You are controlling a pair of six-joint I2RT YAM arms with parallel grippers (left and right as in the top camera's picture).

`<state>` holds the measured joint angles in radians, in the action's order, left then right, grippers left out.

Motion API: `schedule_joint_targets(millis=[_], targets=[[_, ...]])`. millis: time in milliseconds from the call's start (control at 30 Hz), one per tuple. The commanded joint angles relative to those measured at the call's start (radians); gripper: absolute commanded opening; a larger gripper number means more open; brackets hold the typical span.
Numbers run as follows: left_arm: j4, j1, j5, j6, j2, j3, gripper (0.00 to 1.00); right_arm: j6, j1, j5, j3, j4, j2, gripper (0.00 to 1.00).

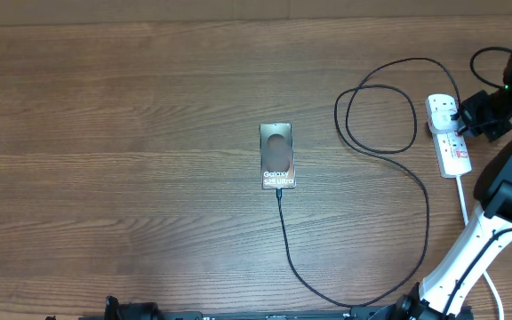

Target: Plug charger to phone and switch on socket

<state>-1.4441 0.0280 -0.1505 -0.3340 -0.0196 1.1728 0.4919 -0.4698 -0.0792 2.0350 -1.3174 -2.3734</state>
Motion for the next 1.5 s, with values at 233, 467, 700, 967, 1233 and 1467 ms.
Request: schedule_joint_targets(millis=[233, 467, 700, 967, 1233, 1467], targets=[[0.001, 0.005, -0.006, -0.006, 0.015, -0.002, 1.00, -0.048, 0.043, -0.065, 0.030, -0.042, -0.079, 0.04], [0.002, 0.007, -0.006, -0.006, 0.015, -0.002, 1.00, -0.009, 0.029, 0.035, 0.155, -0.179, 0.039, 0.04], [0.003, 0.009, -0.006, -0.006, 0.015, -0.002, 1.00, 0.012, 0.003, 0.060, 0.220, -0.264, 0.246, 0.04], [0.000, 0.077, -0.006, -0.006, 0.015, -0.002, 1.00, 0.012, 0.010, -0.001, 0.220, -0.283, 0.538, 0.04], [0.002, 0.109, -0.006, -0.007, 0.015, -0.002, 1.00, 0.012, 0.009, -0.269, 0.232, 0.017, 0.867, 0.04], [0.295, 0.109, -0.012, -0.034, 0.015, -0.130, 1.00, 0.012, 0.009, -0.351, 0.232, 0.377, 1.095, 0.31]])
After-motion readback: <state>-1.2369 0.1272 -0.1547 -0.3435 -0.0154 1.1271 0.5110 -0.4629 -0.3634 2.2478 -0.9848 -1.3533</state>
